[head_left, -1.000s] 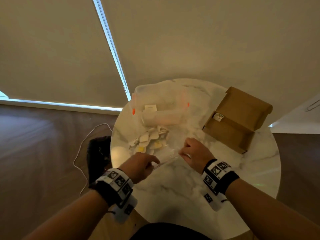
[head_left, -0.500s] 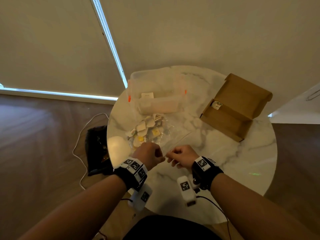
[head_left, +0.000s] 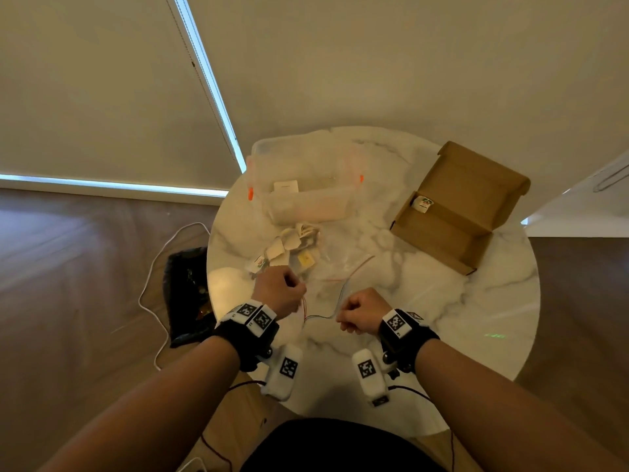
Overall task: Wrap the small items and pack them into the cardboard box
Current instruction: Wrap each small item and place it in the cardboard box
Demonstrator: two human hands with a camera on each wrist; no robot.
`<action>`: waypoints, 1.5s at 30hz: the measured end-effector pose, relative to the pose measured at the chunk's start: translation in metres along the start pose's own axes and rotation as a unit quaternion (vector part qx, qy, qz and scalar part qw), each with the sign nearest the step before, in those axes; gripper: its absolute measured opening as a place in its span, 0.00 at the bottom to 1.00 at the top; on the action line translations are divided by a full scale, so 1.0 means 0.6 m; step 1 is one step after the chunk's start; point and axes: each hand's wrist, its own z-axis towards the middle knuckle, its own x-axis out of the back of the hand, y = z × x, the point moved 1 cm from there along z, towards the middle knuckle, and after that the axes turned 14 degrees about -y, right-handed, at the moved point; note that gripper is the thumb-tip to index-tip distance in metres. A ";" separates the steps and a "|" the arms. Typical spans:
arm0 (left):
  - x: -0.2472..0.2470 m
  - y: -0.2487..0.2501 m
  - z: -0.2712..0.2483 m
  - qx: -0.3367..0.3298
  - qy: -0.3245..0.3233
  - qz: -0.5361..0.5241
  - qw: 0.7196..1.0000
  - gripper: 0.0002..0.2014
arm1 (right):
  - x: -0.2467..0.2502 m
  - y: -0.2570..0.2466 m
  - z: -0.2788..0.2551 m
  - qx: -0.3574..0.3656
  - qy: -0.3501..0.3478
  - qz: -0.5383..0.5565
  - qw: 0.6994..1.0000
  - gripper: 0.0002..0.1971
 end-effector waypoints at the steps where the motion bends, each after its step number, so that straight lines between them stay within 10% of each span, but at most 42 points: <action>1: 0.007 0.001 -0.001 -0.005 0.012 0.023 1.000 0.06 | 0.002 0.008 0.000 -0.008 0.009 -0.015 1.000 0.08; 10: 0.008 0.004 0.006 -0.154 -0.008 0.150 0.977 0.12 | 0.013 0.000 -0.028 0.166 0.125 -0.161 0.965 0.07; 15: -0.002 0.009 0.020 -0.150 -0.029 0.211 0.965 0.15 | -0.004 -0.034 -0.039 0.364 0.166 -0.362 0.842 0.08; 21: 0.012 0.013 0.018 -0.168 -0.007 0.228 0.959 0.15 | -0.018 -0.020 -0.039 0.182 0.063 -0.621 0.760 0.27; 27: 0.055 0.020 -0.004 -0.041 0.025 0.354 0.934 0.26 | -0.005 -0.001 -0.038 0.028 -0.029 -0.623 0.781 0.26; 32: 0.041 0.025 -0.022 -0.094 0.040 0.320 0.942 0.30 | 0.008 -0.016 -0.042 0.000 -0.040 -0.578 0.815 0.22; 37: -0.022 0.028 -0.042 -0.205 -0.033 0.335 0.919 0.31 | 0.025 -0.030 -0.043 0.127 0.106 -0.143 0.976 0.20; 42: -0.043 0.017 -0.041 -0.292 -0.161 0.289 0.897 0.21 | 0.045 -0.053 -0.037 0.101 0.127 0.136 0.977 0.16; 45: 0.002 -0.007 -0.031 -0.310 -0.080 0.197 0.927 0.11 | 0.050 -0.039 -0.035 0.085 0.128 0.139 0.978 0.12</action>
